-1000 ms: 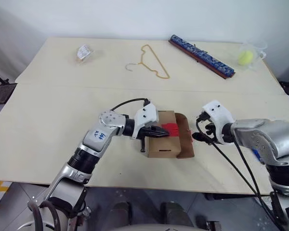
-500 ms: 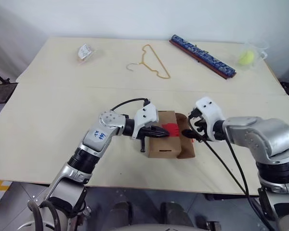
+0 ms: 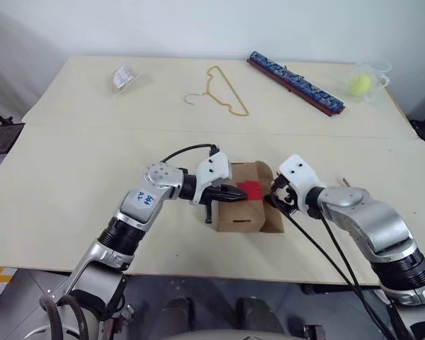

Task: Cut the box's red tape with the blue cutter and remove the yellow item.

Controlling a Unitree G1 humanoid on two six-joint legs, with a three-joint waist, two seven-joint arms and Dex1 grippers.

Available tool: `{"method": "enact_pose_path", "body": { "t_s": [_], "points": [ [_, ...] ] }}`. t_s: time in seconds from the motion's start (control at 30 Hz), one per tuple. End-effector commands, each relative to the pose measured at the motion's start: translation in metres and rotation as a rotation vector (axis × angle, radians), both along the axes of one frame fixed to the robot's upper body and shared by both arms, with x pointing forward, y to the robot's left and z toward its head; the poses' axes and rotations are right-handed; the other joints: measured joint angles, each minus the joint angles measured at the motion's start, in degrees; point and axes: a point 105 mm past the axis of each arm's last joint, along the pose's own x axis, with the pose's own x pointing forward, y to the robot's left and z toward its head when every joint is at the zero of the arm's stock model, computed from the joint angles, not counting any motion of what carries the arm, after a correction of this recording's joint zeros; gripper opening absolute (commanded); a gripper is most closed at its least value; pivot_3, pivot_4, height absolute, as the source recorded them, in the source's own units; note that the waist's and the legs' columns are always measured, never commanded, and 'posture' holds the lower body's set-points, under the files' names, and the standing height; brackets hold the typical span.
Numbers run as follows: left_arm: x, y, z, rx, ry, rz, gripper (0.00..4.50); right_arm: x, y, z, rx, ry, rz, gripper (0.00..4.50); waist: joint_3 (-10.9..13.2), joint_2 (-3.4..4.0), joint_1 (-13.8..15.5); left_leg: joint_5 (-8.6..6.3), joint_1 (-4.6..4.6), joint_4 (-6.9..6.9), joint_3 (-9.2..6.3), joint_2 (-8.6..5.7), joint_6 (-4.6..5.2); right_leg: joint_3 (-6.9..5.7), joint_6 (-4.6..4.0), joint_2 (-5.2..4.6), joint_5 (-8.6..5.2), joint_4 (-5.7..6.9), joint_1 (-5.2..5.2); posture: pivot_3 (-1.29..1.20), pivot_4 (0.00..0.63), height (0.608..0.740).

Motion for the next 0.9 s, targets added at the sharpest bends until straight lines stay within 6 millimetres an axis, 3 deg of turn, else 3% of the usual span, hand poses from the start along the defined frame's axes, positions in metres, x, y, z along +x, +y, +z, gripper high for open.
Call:
{"method": "enact_pose_path", "body": {
  "t_s": [0.03,0.13,0.27,0.4,0.53,0.9],
  "points": [
    [0.004,0.009,-0.017,0.06,0.045,0.039,0.0,0.005,-0.011,0.013,0.034,-0.043,-0.031,3.66,0.0,0.0,0.0,0.0,0.0,0.0,0.0,0.0,0.0,0.0,0.0,-0.02,0.0,0.0,0.0,0.0,0.15,0.74],
    [0.005,0.009,-0.013,0.052,0.032,0.033,0.0,0.002,-0.032,0.032,0.228,0.048,-0.084,3.66,0.0,0.0,0.1,0.01,-0.01,-0.01,-0.02,0.0,0.0,0.0,0.0,-0.04,0.0,0.0,0.0,0.0,0.15,0.74],
    [0.006,0.012,-0.01,0.052,0.012,0.017,0.0,-0.008,-0.055,0.037,0.454,0.27,-0.13,3.66,0.0,0.0,0.1,0.01,-0.01,-0.02,-0.03,0.02,0.0,0.0,0.0,-0.1,0.0,-0.01,0.01,0.0,0.15,0.74],
    [0.009,0.014,-0.009,0.057,0.001,0.015,0.0,-0.02,-0.046,0.036,0.67,0.498,-0.068,3.66,0.0,0.01,-0.1,0.01,0.01,-0.09,-0.04,0.12,0.0,0.12,-0.02,-0.08,0.0,-0.05,0.01,0.0,0.15,0.74],
    [0.01,0.013,-0.007,0.054,-0.007,0.015,0.0,-0.018,-0.032,0.029,0.736,0.585,-0.032,3.66,0.0,0.01,0.0,0.01,0.0,-0.07,-0.03,0.1,0.0,0.15,-0.02,-0.1,0.0,-0.05,0.0,0.0,0.15,0.74],
    [0.008,0.015,-0.009,0.056,-0.004,0.019,0.0,-0.013,-0.012,0.003,0.698,0.669,0.019,3.66,0.0,0.02,-0.1,0.01,-0.01,-0.06,0.0,0.06,-0.03,0.08,-0.01,-0.07,0.0,-0.04,-0.04,0.0,0.15,0.74]
  ]
}}
